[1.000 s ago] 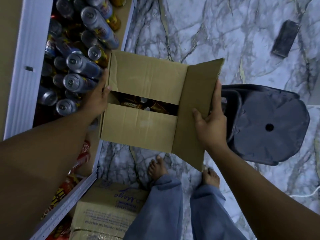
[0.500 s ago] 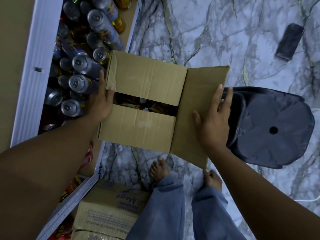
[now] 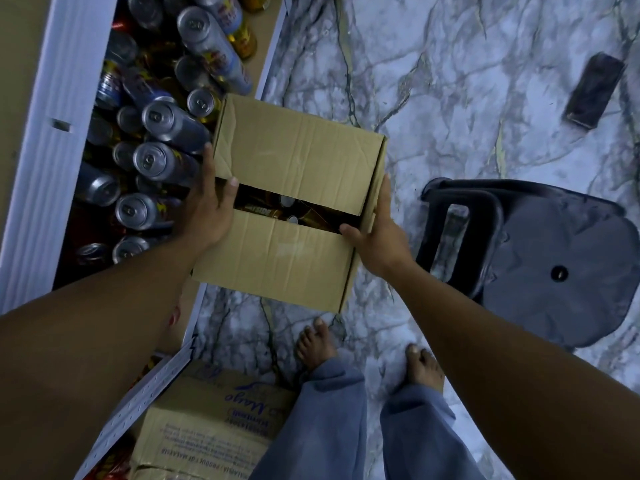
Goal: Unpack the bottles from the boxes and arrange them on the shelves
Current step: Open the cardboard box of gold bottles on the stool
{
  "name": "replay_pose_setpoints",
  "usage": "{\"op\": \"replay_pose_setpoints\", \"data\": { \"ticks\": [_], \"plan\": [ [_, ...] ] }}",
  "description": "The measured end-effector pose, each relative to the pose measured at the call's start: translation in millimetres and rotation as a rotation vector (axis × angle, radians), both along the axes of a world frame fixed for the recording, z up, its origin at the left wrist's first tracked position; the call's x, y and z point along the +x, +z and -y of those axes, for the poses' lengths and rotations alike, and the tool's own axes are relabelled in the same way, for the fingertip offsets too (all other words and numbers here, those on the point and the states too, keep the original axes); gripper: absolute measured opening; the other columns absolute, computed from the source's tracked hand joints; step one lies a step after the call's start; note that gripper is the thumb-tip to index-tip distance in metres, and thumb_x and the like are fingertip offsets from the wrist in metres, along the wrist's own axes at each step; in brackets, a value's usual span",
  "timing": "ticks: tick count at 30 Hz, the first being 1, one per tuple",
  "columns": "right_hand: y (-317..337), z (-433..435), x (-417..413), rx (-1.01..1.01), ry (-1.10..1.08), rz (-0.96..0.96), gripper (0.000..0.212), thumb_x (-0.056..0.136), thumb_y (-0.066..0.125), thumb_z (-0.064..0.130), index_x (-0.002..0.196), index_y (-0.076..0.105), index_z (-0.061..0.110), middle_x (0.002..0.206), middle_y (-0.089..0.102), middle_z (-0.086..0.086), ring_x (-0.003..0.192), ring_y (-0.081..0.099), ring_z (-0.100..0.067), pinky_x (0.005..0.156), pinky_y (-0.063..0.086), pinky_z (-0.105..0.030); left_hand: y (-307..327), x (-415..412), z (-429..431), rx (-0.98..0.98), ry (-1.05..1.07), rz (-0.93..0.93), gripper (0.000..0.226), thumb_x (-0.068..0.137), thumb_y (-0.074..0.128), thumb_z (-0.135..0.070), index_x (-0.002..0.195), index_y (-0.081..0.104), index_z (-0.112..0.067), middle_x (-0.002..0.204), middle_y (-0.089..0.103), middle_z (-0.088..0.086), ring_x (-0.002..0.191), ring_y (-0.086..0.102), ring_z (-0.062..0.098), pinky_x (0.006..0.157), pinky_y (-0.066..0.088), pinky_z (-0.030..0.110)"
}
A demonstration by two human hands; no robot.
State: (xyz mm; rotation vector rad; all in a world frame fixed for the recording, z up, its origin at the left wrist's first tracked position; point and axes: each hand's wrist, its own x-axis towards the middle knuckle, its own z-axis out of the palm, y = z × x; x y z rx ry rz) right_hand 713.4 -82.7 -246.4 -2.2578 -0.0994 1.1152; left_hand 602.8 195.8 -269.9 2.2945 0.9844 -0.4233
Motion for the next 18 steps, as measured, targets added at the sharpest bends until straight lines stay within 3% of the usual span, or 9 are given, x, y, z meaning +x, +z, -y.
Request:
{"op": "replay_pose_setpoints", "data": {
  "ticks": [3, 6, 9, 12, 16, 18],
  "plan": [
    [-11, 4, 6, 0.000, 0.031, -0.038, 0.108, 0.098, 0.066, 0.024, 0.152, -0.024, 0.049, 0.151, 0.049, -0.010, 0.111, 0.065, -0.034, 0.080, 0.059, -0.043, -4, 0, -3, -0.028, -0.003, -0.006, 0.066, 0.106, 0.026, -0.056, 0.157, -0.014, -0.045, 0.171, 0.004, 0.006, 0.150, 0.023, 0.042, 0.116, 0.026, 0.058],
    [-16, 11, 9, 0.069, -0.018, -0.101, 0.109, 0.098, 0.064, 0.016, 0.144, -0.022, 0.064, 0.153, 0.047, -0.007, 0.111, 0.066, -0.037, 0.080, 0.060, -0.055, 0, 8, -5, -0.068, 0.061, -0.017, 0.073, 0.107, 0.031, -0.054, 0.157, -0.020, -0.040, 0.170, 0.009, 0.010, 0.143, 0.034, 0.046, 0.111, 0.032, 0.055],
    [-17, 14, 9, 0.151, -0.086, -0.153, 0.109, 0.098, 0.062, 0.009, 0.140, -0.017, 0.071, 0.163, 0.032, 0.005, 0.118, 0.063, -0.023, 0.089, 0.059, -0.051, 4, 14, -14, -0.164, 0.132, -0.037, 0.077, 0.106, 0.033, -0.054, 0.156, -0.024, -0.038, 0.170, 0.002, 0.011, 0.146, 0.028, 0.045, 0.113, 0.031, 0.052],
    [-15, 13, 9, 0.179, -0.085, -0.157, 0.110, 0.098, 0.062, 0.006, 0.144, -0.018, 0.067, 0.166, 0.023, 0.008, 0.133, 0.047, -0.012, 0.090, 0.059, -0.049, 4, 12, -21, -0.225, 0.153, -0.058, 0.079, 0.103, 0.032, -0.062, 0.154, -0.026, -0.043, 0.171, -0.002, 0.005, 0.153, 0.016, 0.039, 0.118, 0.021, 0.051],
    [-13, 12, 13, 0.100, 0.043, -0.064, 0.115, 0.098, 0.064, 0.013, 0.136, -0.030, 0.067, 0.161, 0.035, -0.001, 0.125, 0.058, -0.032, 0.090, 0.059, -0.050, 5, 6, -2, -0.180, 0.219, 0.005, 0.085, 0.103, 0.042, -0.058, 0.157, -0.021, -0.039, 0.170, 0.007, 0.006, 0.152, 0.022, 0.038, 0.118, 0.022, 0.050],
    [-12, 12, 16, 0.088, 0.085, -0.058, 0.116, 0.097, 0.066, 0.017, 0.136, -0.034, 0.064, 0.161, 0.036, -0.005, 0.123, 0.060, -0.031, 0.093, 0.056, -0.044, 5, 0, 9, -0.068, 0.262, 0.001, 0.091, 0.098, 0.047, -0.063, 0.158, -0.017, -0.039, 0.167, 0.021, 0.010, 0.146, 0.032, 0.042, 0.113, 0.031, 0.055]
  ]
}}
